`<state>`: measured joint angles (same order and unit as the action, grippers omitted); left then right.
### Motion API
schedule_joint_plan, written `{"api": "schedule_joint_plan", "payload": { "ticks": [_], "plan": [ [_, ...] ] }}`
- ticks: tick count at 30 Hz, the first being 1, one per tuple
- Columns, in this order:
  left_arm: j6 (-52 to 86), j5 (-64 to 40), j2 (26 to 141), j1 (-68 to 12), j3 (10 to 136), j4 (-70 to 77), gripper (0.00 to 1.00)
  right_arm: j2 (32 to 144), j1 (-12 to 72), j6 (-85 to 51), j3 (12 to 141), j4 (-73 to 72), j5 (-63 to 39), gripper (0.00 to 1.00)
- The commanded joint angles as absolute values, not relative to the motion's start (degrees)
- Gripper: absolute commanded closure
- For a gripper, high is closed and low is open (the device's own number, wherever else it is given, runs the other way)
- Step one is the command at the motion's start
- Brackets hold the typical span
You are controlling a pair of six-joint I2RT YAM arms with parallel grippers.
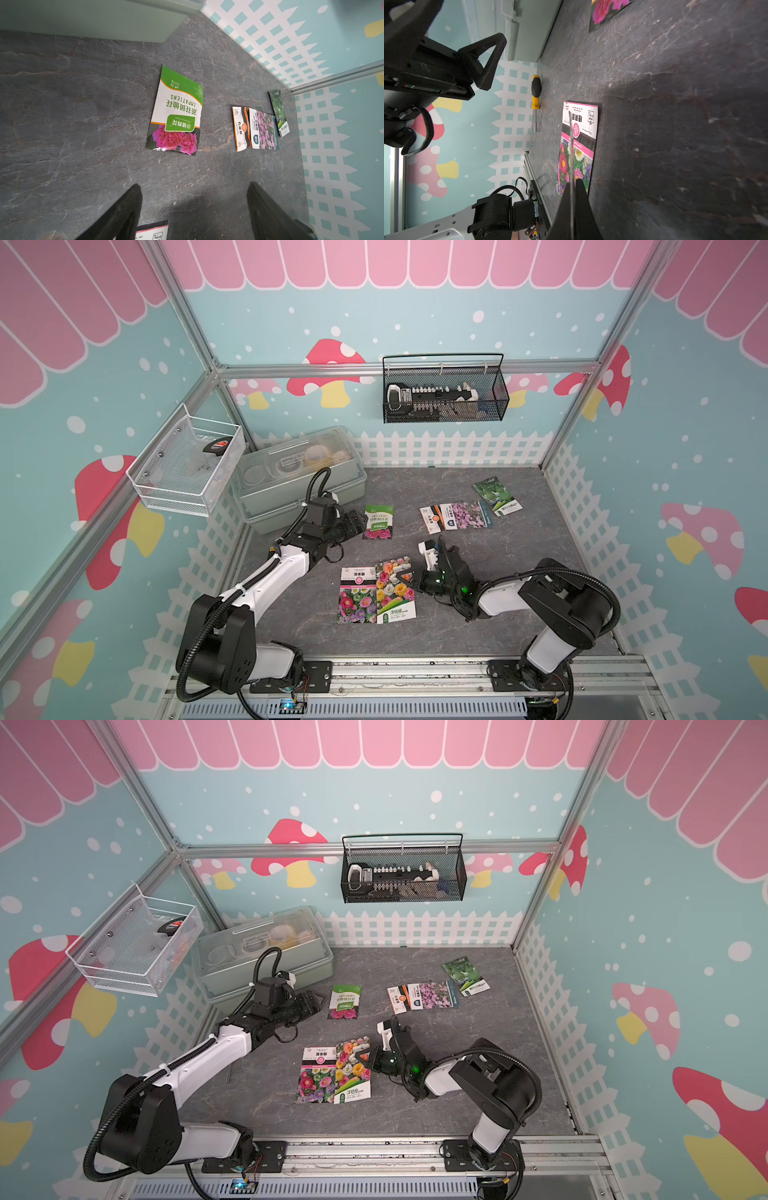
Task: Arrange the seed packets in a row
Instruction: Place the seed packet at the center of the board.
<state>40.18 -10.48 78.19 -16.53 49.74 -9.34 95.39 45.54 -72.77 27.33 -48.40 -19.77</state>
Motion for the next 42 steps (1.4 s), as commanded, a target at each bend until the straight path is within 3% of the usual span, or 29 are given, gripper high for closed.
{"api": "schedule_joint_plan", "payload": {
  "ticks": [1,29,31,35,36,42],
  "plan": [
    [39.2,-10.2,77.0,-16.8,49.2,-8.7,0.20,96.3,45.9,-71.8,27.1,-43.4,-18.2,1.00],
    [38.9,-10.5,76.0,-17.2,49.1,-8.8,0.21,100.2,46.1,-72.8,31.1,-41.1,-17.4,1.00],
    [38.9,-10.4,75.9,-17.2,49.0,-8.8,0.21,99.9,46.1,-72.9,30.9,-40.8,-17.0,0.87],
    [38.8,-10.4,75.9,-17.2,49.1,-8.8,0.21,98.5,46.1,-72.3,30.9,-38.4,-16.3,0.70],
    [38.8,-10.4,75.9,-17.3,49.1,-8.9,0.21,98.0,46.1,-72.2,30.9,-37.2,-16.0,0.60],
    [38.7,-10.4,76.6,-17.3,49.3,-8.8,0.21,94.6,46.2,-70.5,31.2,-30.9,-13.8,0.51]
  ]
}}
